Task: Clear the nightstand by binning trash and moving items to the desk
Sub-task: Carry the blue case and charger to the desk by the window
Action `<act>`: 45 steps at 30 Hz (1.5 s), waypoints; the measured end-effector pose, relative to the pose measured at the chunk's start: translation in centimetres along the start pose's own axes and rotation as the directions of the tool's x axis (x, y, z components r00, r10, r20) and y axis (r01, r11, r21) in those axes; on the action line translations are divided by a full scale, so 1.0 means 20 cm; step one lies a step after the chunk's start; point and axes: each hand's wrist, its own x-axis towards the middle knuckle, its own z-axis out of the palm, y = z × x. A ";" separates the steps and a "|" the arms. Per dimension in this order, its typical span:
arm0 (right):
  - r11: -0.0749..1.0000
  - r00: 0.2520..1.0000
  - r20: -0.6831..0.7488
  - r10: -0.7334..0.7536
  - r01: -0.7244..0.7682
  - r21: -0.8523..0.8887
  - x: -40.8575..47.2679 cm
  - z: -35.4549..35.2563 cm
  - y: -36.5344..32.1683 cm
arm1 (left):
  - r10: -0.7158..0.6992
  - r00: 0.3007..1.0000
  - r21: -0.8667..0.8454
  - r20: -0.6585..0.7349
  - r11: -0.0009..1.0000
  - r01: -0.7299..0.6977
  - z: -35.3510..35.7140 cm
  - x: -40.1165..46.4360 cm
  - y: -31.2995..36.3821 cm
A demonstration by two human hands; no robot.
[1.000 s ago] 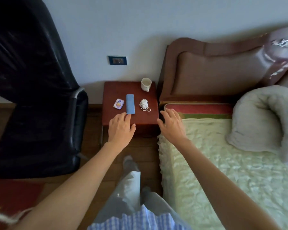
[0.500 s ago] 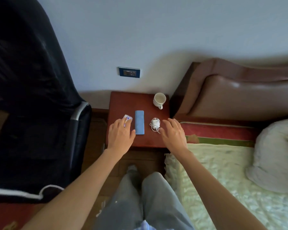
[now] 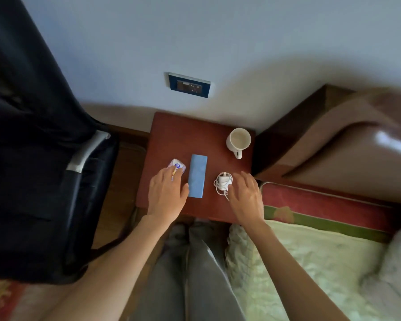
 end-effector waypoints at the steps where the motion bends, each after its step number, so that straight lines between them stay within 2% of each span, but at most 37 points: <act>1: 1.000 1.000 0.002 -0.003 0.003 0.009 0.03 0.04 0.03 | -0.002 1.000 0.006 0.011 1.000 0.002 0.05 0.03 0.00; 7: 0.999 0.999 0.030 0.026 -0.027 0.035 0.17 0.31 0.21 | -0.075 0.997 -0.037 0.007 0.997 0.075 0.36 0.17 -0.04; 15: 0.999 1.000 0.010 0.025 -0.025 0.027 0.26 0.58 0.35 | -0.063 0.996 -0.030 0.065 0.997 0.065 0.67 0.23 -0.06; 21: 0.997 0.992 0.104 0.074 -0.075 -0.001 0.29 0.70 0.37 | -0.055 0.997 -0.053 0.054 0.997 0.058 0.76 0.26 -0.04; 27: 0.997 0.996 -0.056 0.064 -0.067 -0.044 0.32 0.74 0.37 | -0.054 0.997 -0.056 0.057 0.997 0.057 0.81 0.31 -0.01; 31: 0.998 0.995 -0.080 0.061 -0.063 -0.013 0.35 0.75 0.38 | -0.050 0.995 -0.062 0.082 0.997 0.056 0.84 0.34 0.02; 38: 0.998 0.992 -0.110 0.062 -0.059 0.032 0.30 0.70 0.43 | -0.183 0.977 -0.112 0.105 0.974 0.195 0.93 0.33 0.09; 42: 0.997 0.987 -0.146 0.066 -0.059 0.050 0.25 0.66 0.47 | -0.299 0.953 -0.138 0.038 0.943 0.302 0.97 0.35 0.13; 45: 0.996 0.987 -0.151 0.057 -0.047 0.070 0.23 0.63 0.49 | -0.312 0.950 -0.173 -0.010 0.936 0.306 0.99 0.37 0.14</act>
